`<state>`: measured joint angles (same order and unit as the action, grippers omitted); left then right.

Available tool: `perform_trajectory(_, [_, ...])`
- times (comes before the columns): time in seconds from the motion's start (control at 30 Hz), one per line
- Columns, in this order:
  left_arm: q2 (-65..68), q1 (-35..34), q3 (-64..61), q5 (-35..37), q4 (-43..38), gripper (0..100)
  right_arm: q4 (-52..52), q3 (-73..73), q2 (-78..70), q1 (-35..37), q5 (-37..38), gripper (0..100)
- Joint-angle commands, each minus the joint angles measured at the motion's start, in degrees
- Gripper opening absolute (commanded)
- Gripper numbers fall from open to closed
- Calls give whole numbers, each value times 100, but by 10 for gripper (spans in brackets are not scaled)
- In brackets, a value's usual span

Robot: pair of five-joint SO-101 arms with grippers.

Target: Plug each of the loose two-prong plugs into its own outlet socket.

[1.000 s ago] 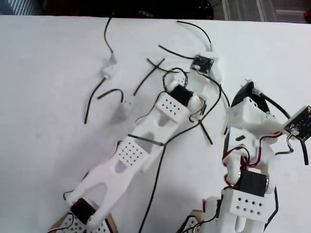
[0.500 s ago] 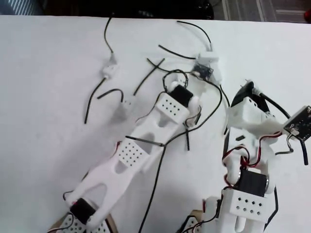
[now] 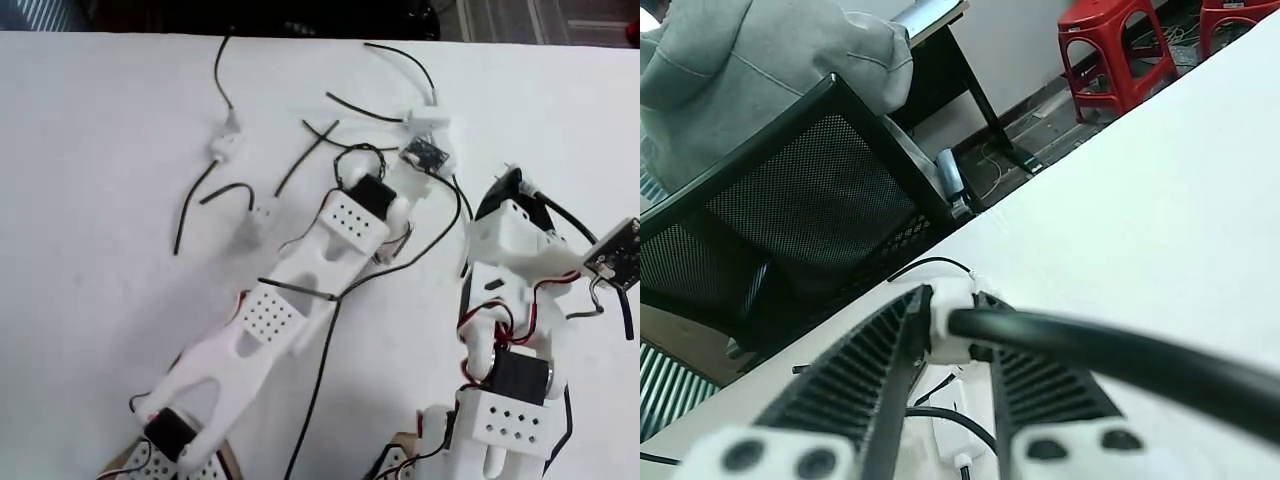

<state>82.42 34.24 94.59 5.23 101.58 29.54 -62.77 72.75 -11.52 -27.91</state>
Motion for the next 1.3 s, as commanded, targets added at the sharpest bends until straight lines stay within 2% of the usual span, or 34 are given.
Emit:
perform_trajectory(0.0, [-163,-215,88,-79,114,23,-110,53,119,-22,35,17])
perform_trajectory(0.17, [-637,-277,0,-79,114,23,-119,53,75,4,229,17])
perform_trajectory(0.23, [-936,-277,-431,-79,114,23,-119,53,75,4,229,17])
perform_trajectory(0.53, [-3459,-277,-4527,-97,79,23,-119,53,75,4,255,17])
perform_trajectory(0.77, [-5429,-312,-7112,-431,-35,23,-119,53,75,4,255,17])
perform_trajectory(0.87, [-6316,-488,-8325,-466,-378,23,-119,53,75,40,255,17])
perform_trajectory(1.13, [-8813,-1059,-11727,-1538,-1741,23,-110,0,66,251,264,17])
perform_trajectory(1.27, [-9684,-1332,-12721,-2198,-2127,29,-110,-26,66,277,264,17])
